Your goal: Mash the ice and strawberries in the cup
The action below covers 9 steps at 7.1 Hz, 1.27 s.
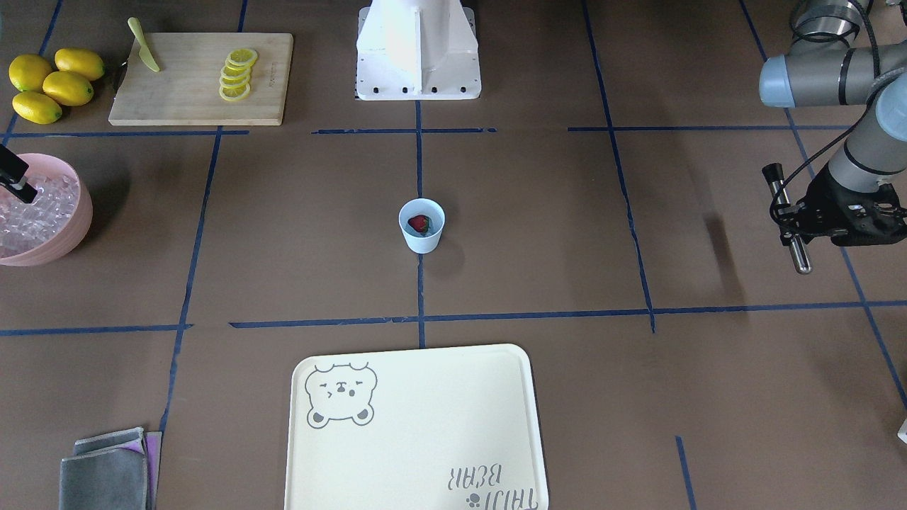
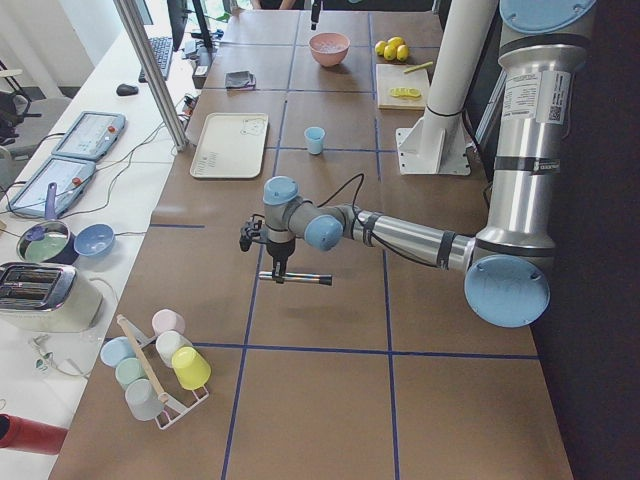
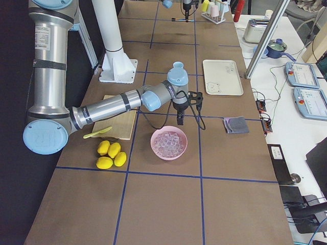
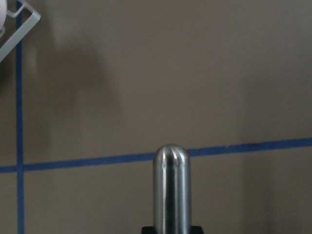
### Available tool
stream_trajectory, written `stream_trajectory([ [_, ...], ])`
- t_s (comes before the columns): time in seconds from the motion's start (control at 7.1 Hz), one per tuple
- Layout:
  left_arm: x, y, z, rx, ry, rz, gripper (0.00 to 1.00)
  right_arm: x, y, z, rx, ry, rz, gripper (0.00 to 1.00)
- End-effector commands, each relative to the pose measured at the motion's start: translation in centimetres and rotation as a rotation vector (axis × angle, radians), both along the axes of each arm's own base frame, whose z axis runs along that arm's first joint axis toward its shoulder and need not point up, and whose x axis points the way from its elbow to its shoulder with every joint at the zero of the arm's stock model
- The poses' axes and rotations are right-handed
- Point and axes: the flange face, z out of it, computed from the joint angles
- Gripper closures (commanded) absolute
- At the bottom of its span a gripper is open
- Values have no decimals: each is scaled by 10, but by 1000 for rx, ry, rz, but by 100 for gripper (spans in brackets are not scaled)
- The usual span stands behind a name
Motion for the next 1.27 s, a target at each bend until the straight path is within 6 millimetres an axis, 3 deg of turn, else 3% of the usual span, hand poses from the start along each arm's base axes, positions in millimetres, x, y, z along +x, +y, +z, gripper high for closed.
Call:
stream_trajectory([
  [0.0,-9,8,60,-110,13,6,100,0,0,2,-3,-1,-1,0],
  [0.28,-10,6,96,-68,30,5,100,0,0,2,0,-3,-2,0],
  [1.13,-23,11,106,13,-1,28,100,0,1,-2,6,-7,-3,0],
])
